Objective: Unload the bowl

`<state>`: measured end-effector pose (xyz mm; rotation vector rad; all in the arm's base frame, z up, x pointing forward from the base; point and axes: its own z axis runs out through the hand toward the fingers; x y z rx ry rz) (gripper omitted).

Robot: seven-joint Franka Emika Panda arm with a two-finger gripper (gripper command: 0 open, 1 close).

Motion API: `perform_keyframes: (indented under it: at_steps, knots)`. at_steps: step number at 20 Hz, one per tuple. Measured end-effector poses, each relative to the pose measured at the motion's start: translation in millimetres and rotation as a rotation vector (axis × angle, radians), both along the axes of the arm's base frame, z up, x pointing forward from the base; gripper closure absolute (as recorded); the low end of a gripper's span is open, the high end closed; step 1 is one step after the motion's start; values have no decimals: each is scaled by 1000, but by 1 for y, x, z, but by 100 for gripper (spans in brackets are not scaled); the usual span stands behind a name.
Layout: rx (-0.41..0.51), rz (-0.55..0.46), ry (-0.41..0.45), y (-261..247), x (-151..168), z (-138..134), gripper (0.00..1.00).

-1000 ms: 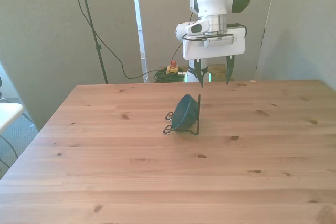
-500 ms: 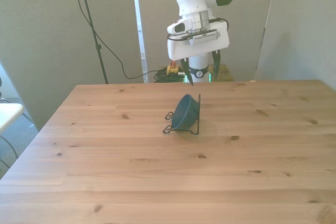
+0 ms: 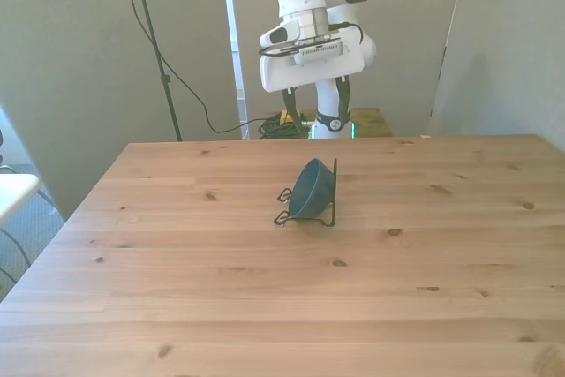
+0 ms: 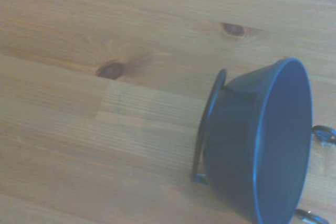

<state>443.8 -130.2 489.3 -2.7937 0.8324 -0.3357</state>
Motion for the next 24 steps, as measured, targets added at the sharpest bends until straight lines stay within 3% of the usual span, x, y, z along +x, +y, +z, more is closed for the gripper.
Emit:
perform_keyframes:
  at_steps: [9,14,15,24]
  knots:
    - [39,152,-32,-23,33,-23,0]
    - [83,230,-1,-25,47,-44,0]
    - [84,232,5,-24,48,-47,100]
    - [98,252,20,-15,36,-57,100]
